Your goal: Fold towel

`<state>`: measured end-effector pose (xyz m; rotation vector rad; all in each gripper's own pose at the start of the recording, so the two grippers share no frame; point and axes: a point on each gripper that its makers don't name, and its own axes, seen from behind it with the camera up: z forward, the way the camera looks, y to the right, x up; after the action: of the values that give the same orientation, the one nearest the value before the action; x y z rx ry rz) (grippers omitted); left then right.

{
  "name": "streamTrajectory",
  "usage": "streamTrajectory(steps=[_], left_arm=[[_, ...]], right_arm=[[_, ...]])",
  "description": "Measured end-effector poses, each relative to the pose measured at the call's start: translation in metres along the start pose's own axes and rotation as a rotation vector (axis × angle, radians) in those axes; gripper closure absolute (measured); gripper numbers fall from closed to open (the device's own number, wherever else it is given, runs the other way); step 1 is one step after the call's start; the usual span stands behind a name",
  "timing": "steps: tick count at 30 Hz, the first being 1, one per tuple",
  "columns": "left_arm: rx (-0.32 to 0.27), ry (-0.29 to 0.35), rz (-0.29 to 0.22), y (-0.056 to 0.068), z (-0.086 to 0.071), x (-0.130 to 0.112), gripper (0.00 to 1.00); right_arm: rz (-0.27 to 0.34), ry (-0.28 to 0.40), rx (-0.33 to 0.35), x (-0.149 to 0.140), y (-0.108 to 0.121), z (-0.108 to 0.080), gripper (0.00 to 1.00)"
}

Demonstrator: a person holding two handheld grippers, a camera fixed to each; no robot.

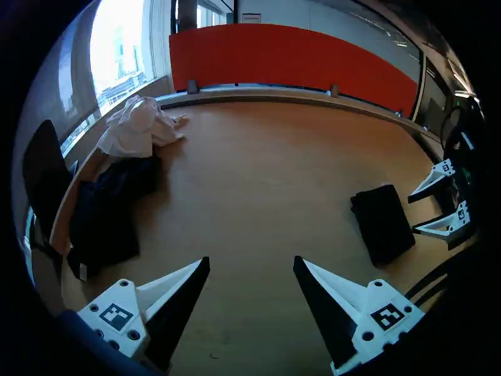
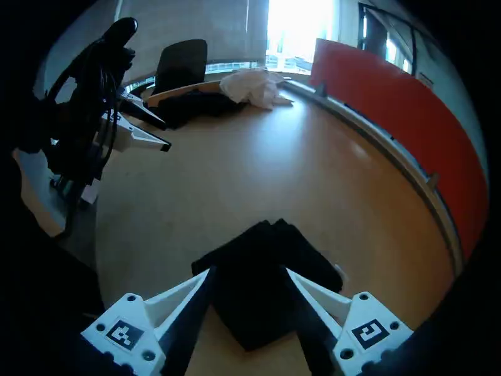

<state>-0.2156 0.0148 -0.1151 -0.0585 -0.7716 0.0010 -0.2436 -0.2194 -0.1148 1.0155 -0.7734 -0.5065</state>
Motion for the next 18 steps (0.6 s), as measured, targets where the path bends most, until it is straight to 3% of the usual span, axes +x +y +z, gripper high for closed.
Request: streamTrajectory(steps=[8,18], left_arm=[[-0.004,0.001,0.007,0.0,0.001,0.002,0.0],[-0.007,0.001,0.012,0.003,0.001,0.003,0.0]], right_arm=[[0.042,-0.004,-0.03,-0.009,0.012,-0.008,0.24],[0.078,-0.055,-0.046,-0.047,0.013,-0.011,0.24]])
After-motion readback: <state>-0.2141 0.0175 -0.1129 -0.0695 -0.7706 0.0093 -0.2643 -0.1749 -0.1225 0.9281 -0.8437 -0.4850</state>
